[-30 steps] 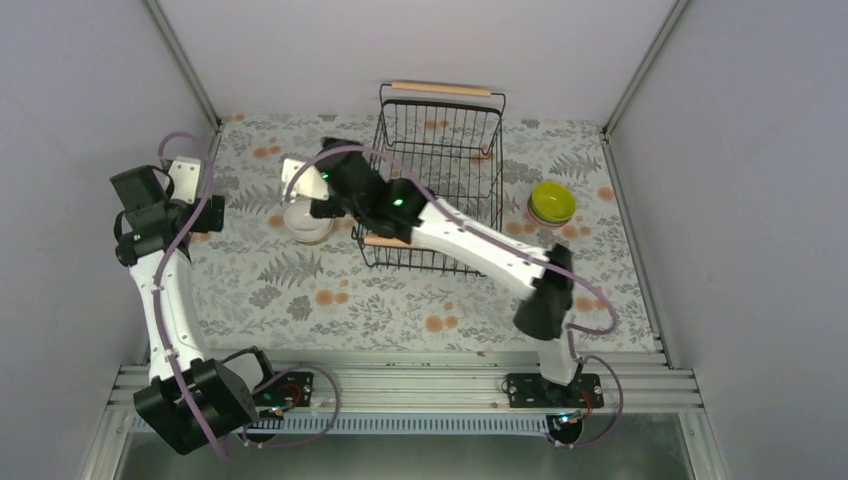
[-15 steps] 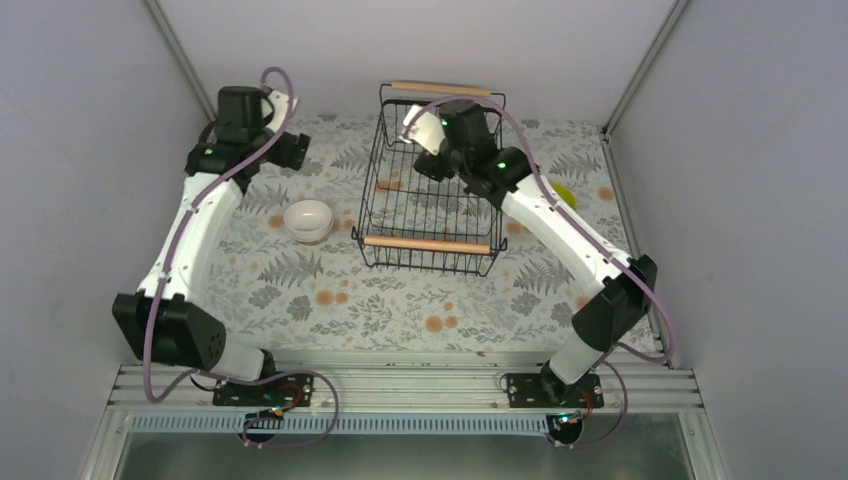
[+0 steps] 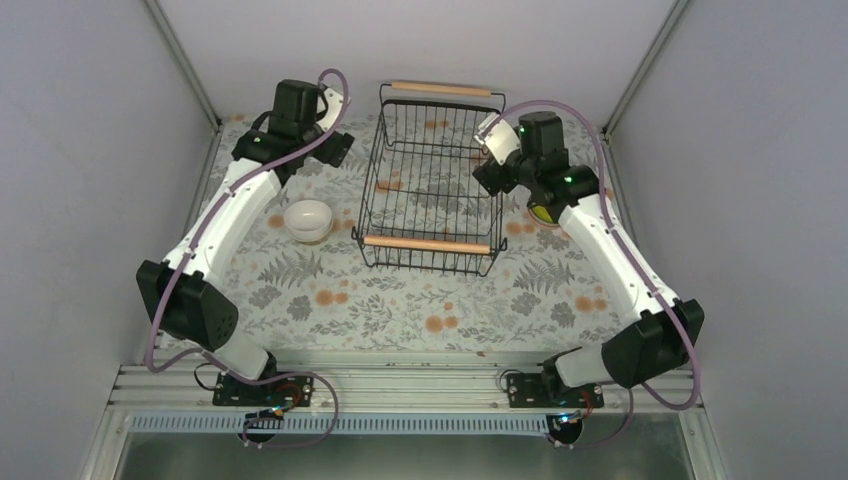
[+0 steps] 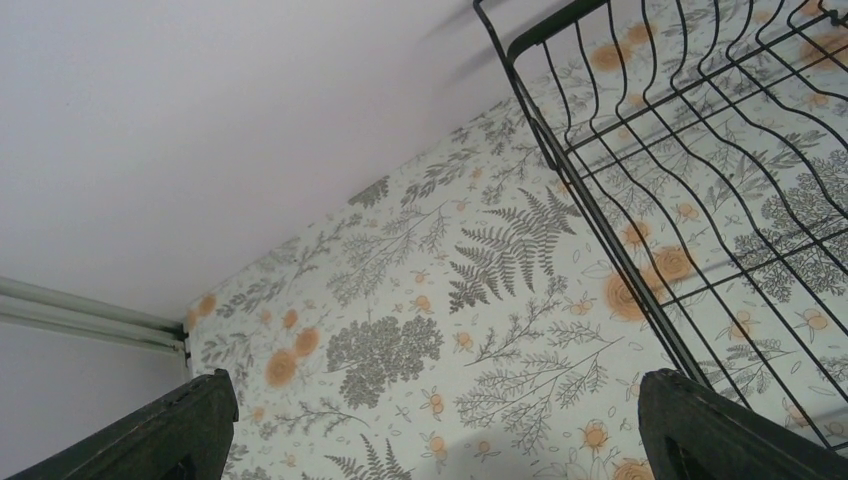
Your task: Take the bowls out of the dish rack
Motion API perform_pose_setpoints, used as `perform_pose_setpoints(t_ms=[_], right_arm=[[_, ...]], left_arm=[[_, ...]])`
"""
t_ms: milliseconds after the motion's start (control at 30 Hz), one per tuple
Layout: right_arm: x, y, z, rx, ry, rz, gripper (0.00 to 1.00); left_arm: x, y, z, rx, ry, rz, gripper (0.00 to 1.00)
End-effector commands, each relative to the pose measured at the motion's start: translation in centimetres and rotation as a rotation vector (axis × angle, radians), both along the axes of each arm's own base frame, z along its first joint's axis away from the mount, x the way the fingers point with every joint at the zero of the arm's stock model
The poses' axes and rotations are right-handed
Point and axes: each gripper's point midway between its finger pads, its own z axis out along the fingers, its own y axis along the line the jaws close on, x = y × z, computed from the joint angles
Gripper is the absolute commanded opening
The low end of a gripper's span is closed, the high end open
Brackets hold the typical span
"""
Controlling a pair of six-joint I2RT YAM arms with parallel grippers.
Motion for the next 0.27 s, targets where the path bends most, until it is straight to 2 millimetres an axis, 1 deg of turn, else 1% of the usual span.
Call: perform_pose_setpoints(t_ms=[0,133,233], right_arm=[[-0.19,0.46,-1.16,0.075,0.044,0.022,1.00],[0.37,0.18,-1.27,0.081,0.055,0.009,1.00],[0.71,0.18,-1.36,0.086,0.066,0.004,1.00]], left_arm=[[-0.40,-0.84,0.95,-0.019,-0.030,-0.020,1.00],[-1.24,-1.47,0.54,-0.012,-0.021,-0.071,1.00],[-1.24,-1.33,1.27,-0.029,-0.036,-0.052,1.00]])
